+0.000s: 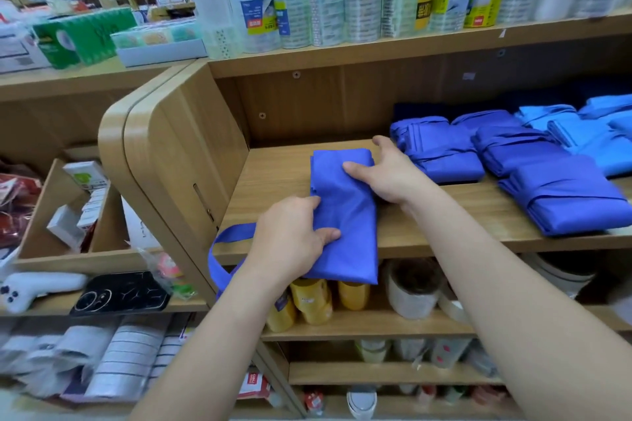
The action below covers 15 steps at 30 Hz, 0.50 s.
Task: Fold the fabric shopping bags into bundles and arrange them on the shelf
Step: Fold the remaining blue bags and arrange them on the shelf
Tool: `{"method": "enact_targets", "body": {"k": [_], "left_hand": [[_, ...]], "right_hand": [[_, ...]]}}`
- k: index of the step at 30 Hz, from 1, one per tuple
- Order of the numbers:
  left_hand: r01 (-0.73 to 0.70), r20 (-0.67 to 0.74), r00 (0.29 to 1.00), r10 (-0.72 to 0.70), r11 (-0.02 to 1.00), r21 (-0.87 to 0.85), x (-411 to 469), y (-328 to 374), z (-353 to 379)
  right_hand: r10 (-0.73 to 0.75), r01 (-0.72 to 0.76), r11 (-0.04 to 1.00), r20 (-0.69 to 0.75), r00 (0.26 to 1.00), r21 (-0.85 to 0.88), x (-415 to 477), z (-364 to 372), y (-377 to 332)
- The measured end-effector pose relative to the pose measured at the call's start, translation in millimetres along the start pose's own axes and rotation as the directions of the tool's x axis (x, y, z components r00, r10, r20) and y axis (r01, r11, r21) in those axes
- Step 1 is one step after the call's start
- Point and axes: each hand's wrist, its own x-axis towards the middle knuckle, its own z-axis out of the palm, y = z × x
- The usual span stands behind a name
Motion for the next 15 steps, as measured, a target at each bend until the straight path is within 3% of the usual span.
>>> {"method": "enact_targets", "body": {"k": [3,7,11,15], "left_hand": [[-0.020,-0.030,0.999,0.019,0.999,-0.033,-3,0,1],[-0.059,-0.062,0.997,0.048,0.979,-0.196,-5,-4,-1],[-0.121,-0.081,0.992,0.095,0.893,-0.434,14,-8,-2],[-0.217,-0.223,0.971,0.090,0.724,-0.655,23,-3,8]], "right_hand": [[-0.008,0.021,0.981,-0.067,0.998,0.194,0,17,-3],[-0.100,0.194,0.901,-0.249,0.963,0.388,-6,35,4],[-0.215,0.334,0.834,-0.298,0.930,0.439,-14,33,2],[-0.262,0.352,0.841,-0.260,0.929,0.411,-19,28,-4]]}}
